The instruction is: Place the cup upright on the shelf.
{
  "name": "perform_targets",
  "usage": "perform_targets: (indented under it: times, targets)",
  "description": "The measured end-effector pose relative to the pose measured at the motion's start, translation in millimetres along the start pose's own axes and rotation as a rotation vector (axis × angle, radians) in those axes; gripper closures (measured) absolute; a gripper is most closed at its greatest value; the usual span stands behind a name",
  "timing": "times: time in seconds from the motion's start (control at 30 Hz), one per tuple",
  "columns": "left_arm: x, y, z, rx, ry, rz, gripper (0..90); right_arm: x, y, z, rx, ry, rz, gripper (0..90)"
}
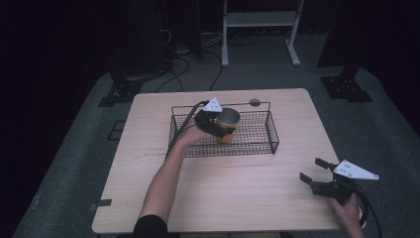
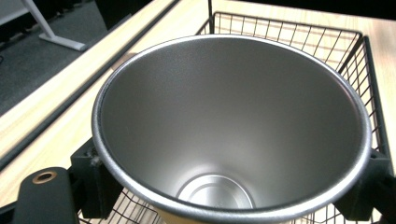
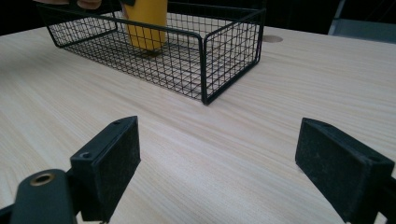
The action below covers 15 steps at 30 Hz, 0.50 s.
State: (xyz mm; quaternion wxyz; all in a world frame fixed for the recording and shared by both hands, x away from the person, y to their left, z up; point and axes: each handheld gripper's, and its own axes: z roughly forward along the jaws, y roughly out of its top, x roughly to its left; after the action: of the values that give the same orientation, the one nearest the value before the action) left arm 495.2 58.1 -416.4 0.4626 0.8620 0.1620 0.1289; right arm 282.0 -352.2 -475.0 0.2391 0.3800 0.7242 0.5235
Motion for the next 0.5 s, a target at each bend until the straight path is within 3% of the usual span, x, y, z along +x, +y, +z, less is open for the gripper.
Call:
perform_targets:
  times: [0.5]
  targets:
    - [1.3,-3.5,3.8,0.037,-0.009,0.012,12.5,0.0,0.0,0.0,-0.001,0.0,-0.002,13.0]
